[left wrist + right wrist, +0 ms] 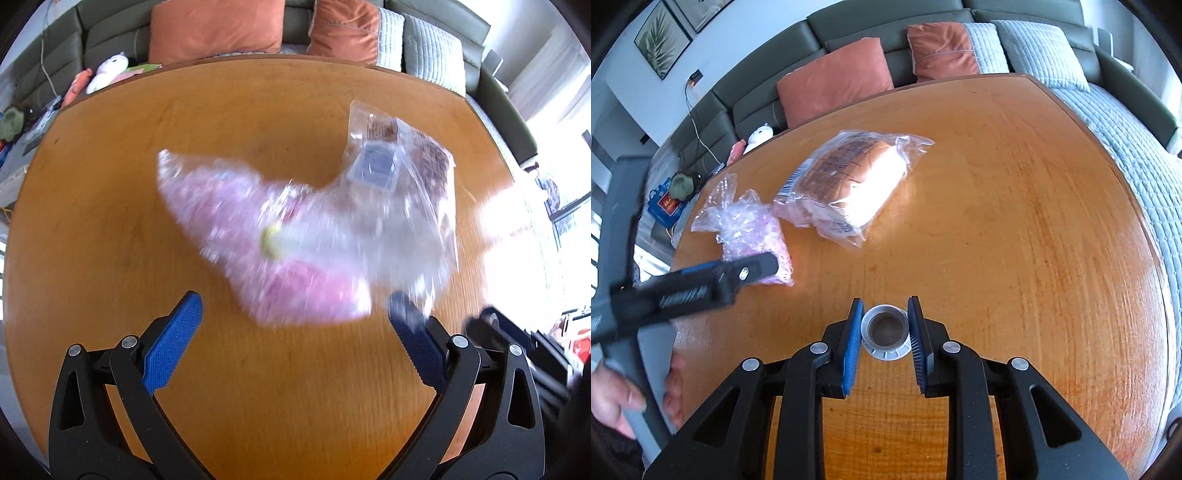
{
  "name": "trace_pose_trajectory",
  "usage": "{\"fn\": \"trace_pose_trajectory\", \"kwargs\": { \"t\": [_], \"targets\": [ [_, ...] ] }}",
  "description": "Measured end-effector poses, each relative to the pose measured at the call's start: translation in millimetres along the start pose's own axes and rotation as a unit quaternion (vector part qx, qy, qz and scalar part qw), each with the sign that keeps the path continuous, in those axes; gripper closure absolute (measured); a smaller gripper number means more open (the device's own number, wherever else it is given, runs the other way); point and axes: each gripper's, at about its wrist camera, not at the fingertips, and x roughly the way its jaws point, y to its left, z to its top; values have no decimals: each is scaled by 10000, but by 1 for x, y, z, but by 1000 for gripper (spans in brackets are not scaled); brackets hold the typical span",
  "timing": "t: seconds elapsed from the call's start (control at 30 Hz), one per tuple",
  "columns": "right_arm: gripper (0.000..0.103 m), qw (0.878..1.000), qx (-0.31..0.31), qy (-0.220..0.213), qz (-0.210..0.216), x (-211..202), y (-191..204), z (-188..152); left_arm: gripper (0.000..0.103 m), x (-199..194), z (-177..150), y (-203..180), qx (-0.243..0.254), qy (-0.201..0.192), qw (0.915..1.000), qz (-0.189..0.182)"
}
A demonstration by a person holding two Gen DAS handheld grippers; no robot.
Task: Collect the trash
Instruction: 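Grasp the small white tape roll with the right tool while the left tool grasps the pink-filled plastic bag, then carry the tape roll and pink bag over the black bin and release both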
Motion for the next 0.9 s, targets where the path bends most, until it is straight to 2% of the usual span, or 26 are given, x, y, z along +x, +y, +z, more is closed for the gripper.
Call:
{"fn": "trace_pose_trajectory", "kwargs": {
  "t": [0.07, 0.1, 0.13, 0.17, 0.2, 0.3, 0.4, 0.7, 0.9],
  "targets": [
    [77, 10000, 11, 6, -21, -1, -3, 0, 9, 6, 4, 1, -73, 15, 10000, -15],
    [77, 10000, 11, 3, -34, -2, -3, -1, 23, 10, 7, 3, -125, 17, 9999, -42],
    [77, 10000, 6, 4, -45, -1, -2, -1, 29, 12, 9, 5, -152, 15, 9999, -34],
    [77, 10000, -5, 3, -57, -2, 0, -2, 42, 14, 11, 6, -177, -12, 9998, 1],
    [77, 10000, -13, 5, -61, -2, 1, -2, 49, 13, 11, 8, -182, -81, 9998, 23],
    [77, 9999, -66, -3, -92, -6, 7, -2, 57, 9, 6, 13, -149, -177, 9997, -77],
    [77, 9998, -143, -34, -130, -10, 17, -2, 62, -1, -5, 22, -174, -240, 9993, -245],
    [77, 9988, -468, -106, -42, -22, 81, -17, 63, -51, -65, 77, -353, -457, 9971, -495],
    [77, 9966, -803, -44, 181, -20, 143, -34, 63, -91, -112, 129, -470, -633, 9962, -366]
  ]
}}
